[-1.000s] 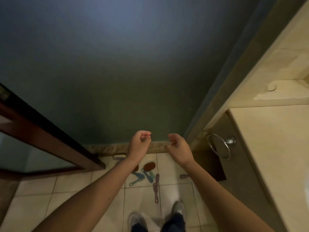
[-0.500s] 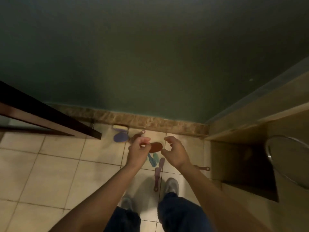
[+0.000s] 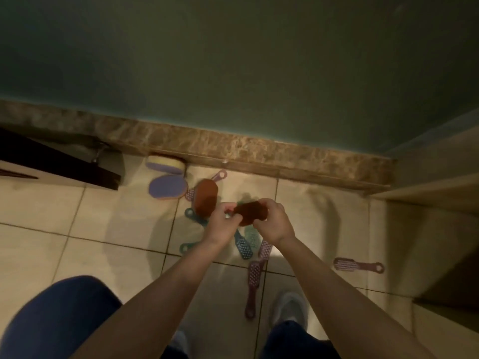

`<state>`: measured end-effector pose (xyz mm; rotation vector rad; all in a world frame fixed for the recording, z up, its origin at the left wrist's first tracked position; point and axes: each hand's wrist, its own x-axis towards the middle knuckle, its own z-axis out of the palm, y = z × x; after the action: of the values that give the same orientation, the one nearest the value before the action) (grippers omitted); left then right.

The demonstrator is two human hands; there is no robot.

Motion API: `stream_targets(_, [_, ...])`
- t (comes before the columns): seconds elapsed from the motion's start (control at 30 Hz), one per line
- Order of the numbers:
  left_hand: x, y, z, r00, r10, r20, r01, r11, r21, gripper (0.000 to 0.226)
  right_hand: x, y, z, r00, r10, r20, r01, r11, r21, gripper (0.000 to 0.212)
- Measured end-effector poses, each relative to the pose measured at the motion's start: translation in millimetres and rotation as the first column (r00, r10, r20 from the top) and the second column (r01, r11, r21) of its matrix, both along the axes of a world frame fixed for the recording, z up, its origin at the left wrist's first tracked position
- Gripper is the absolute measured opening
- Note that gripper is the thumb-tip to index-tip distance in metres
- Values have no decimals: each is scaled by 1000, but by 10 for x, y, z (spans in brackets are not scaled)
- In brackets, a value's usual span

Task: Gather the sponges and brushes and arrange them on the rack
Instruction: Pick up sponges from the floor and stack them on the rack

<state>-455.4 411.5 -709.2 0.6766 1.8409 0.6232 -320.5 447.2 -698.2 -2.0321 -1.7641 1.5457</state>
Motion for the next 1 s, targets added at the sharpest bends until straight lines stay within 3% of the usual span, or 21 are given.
stream_targets(0.17, [-11,51,-584,996,-64,-63,60,997,-54,43,13,56,-584,1000,10,19,-9,999,-45,65])
stream_targets(0.27, [5,57,-753,997,-67,-33,64,996,-65,46,-12,90,-757,1000,-7,-2,7,995,-96,62])
stream_targets(0.43, [41,65,-827,998,-49,40,52,995,-84,48,-39,103,-790,990,-143,8,143,982,-124,70])
stream_targets(0.53, [2,79,-790,1000,6,-30,-9,997,-72,53,-62,176,-739,973,-231,15,231,971,-65,64])
stream_targets(0.73, [-284,177,-661,989,20,-148,-35,994,-102,55,-431,404,-581,864,-423,-274,408,906,-112,27])
stream_targets(0.83, [-461,182,-597,975,99,-198,-121,987,-106,52,-647,416,-530,790,-470,-392,420,882,-211,28])
stream_targets(1.0, [-737,112,-610,956,227,-186,-236,971,-29,50,-971,384,-589,761,-508,-405,399,857,-326,25])
